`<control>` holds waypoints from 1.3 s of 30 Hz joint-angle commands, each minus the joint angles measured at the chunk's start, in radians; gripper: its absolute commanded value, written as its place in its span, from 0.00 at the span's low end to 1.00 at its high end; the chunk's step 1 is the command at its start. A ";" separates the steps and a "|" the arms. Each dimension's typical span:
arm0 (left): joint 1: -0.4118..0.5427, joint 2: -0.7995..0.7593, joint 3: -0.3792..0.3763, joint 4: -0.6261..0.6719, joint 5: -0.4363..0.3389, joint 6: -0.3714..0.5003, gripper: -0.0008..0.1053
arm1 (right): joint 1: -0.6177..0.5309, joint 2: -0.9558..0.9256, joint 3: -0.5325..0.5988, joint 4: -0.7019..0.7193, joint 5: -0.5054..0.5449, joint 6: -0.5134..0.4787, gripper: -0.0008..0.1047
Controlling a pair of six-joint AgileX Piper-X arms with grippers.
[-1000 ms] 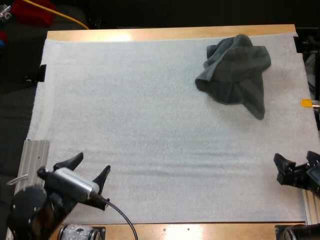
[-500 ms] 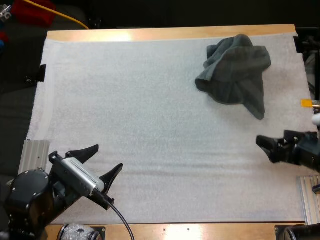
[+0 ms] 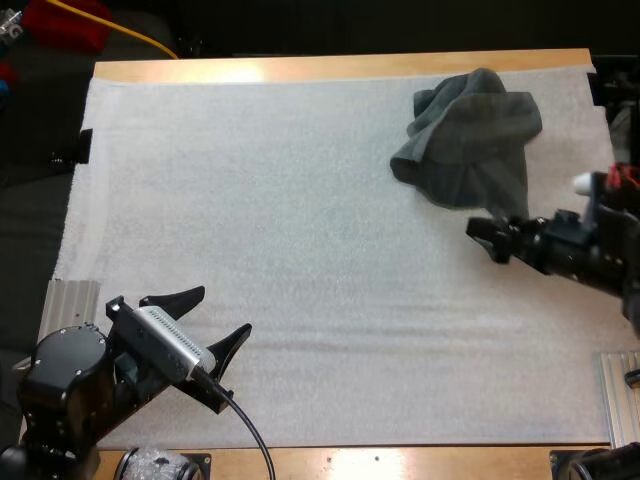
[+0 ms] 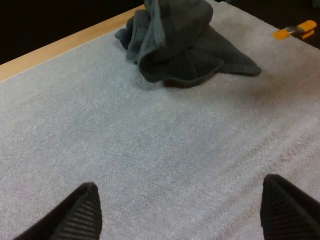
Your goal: Pick towel from pile, fold and stack
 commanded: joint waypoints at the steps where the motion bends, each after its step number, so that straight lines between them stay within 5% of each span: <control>1: -0.003 -0.001 -0.008 -0.004 0.004 0.001 0.61 | 0.007 0.010 -0.012 -0.036 0.011 0.020 0.76; 18: -0.003 -0.001 -0.008 -0.004 0.004 0.001 0.61 | 0.015 0.296 -0.012 -0.358 0.019 0.278 0.76; 39: -0.003 -0.001 -0.008 -0.004 0.012 0.001 0.61 | 0.056 0.618 -0.027 -0.731 0.049 0.473 0.76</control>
